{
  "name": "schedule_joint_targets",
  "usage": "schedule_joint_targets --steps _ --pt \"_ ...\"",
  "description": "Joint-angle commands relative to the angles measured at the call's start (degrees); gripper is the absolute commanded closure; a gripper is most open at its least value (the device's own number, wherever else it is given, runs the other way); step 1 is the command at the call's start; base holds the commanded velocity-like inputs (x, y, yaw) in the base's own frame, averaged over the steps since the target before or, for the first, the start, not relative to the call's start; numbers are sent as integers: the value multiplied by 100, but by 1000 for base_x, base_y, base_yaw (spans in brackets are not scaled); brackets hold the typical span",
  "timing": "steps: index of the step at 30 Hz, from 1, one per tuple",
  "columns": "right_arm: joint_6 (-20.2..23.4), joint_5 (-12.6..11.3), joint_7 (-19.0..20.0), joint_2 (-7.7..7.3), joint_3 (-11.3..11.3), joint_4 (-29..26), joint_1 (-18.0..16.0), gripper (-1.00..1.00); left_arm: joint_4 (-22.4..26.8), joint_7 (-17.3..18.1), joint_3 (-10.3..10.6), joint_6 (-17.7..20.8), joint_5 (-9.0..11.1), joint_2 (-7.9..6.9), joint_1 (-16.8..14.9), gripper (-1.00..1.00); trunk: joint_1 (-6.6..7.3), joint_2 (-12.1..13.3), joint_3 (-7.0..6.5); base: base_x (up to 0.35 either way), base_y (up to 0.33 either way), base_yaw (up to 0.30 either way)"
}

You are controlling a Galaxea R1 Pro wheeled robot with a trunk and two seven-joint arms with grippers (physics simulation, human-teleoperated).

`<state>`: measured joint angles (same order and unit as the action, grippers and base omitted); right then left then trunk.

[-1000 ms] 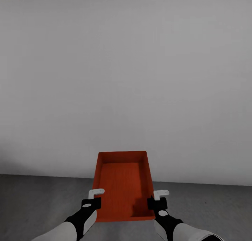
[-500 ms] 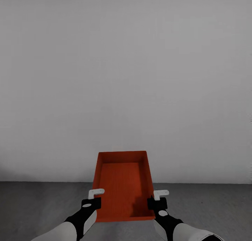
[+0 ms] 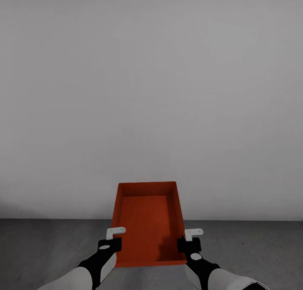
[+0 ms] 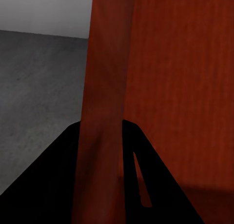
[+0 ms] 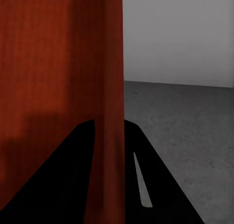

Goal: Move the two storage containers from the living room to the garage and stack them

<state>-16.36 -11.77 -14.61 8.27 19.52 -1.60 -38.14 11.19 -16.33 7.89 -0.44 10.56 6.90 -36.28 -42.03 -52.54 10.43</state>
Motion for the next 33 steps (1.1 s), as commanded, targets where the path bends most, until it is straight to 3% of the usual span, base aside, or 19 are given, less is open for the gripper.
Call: schedule_joint_targets --steps 1,2,3,6,20,29,33 --pt "-16 -80 11 0 -370 11 0 100 23 -37 -247 -185 236 -393 -10 100 -1 -6 8 0 0 0" --pt "-16 -80 11 0 -370 11 0 100 23 -37 -249 -185 236 -392 -10 100 -1 -6 8 0 0 0" --pt "-34 -87 -34 35 16 19 -9 100 32 -43 80 -9 44 20 9 100 -1 -6 8 0 0 0" --pt "-34 -97 -33 39 101 19 -9 100 47 -39 104 -6 58 24 8 100 -1 -6 8 0 0 0" --pt "-30 -72 -40 11 78 21 -9 100 78 -45 327 -26 349 -6 16 100 -1 -6 16 0 0 2" --pt "-18 157 -42 9 -58 20 -9 100 55 -45 347 -27 391 -5 16 100 -1 -6 88 0 0 54" --pt "-19 328 -42 10 -223 20 -9 100 54 -40 319 -27 366 -3 16 100 -1 -6 123 0 0 61"
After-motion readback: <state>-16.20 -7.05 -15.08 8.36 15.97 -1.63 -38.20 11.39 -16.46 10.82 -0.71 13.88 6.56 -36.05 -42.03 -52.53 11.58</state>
